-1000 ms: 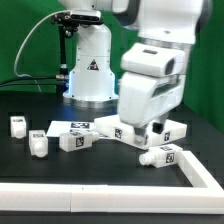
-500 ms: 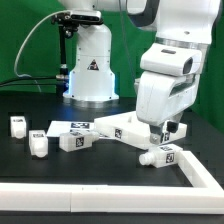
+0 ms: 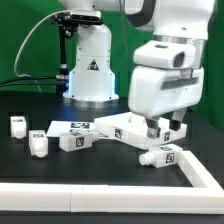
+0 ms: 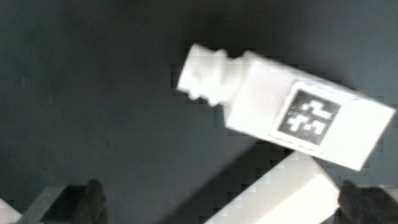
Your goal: Assemble one leg
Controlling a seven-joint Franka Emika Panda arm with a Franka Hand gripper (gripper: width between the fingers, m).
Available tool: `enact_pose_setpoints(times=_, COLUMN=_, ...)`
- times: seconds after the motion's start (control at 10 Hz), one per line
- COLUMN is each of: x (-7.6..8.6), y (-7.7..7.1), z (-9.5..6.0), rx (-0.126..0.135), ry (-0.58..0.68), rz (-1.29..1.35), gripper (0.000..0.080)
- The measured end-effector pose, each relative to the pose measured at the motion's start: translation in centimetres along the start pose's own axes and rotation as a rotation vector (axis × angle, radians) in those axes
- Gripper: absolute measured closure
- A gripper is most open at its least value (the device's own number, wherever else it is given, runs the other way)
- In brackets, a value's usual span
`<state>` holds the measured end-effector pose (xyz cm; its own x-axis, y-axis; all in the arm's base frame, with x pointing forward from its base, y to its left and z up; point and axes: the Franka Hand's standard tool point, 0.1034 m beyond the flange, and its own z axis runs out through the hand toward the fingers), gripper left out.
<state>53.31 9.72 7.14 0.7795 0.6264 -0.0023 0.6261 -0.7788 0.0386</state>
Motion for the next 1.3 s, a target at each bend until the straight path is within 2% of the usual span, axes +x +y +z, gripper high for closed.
enact_pose_setpoints(times=0.2, x=-0.3, y=-0.5, z=0.1, rx=0.025, ry=0.001, rz=0.328, gripper=0.015)
enact_pose_setpoints(times=0.3, x=-0.1, y=-0.5, z=0.1, rx=0.052, ry=0.011, rz=0.416, gripper=0.015)
enact_pose_setpoints(times=0.4, x=0.3, y=-0.7, z=-0.1, rx=0.068, ry=0.026, rz=0.461, gripper=0.015)
enact_pose_setpoints(times=0.8, x=0.3, y=-1.2, z=0.1, rx=0.1, ry=0.014, rz=0.774, gripper=0.015)
enact_pose_setpoints(times=1.0, x=-1.3, y=-1.1, z=1.6, rx=0.117, ry=-0.028, rz=1.094, gripper=0.015)
enact_pose_setpoints(times=1.2, x=-1.6, y=-1.4, z=2.8, rx=0.153, ry=-0.047, rz=1.32, gripper=0.015)
enact_pose_setpoints(times=1.3, x=-1.4, y=-1.5, z=2.6, rx=0.155, ry=-0.046, rz=1.35, gripper=0.015)
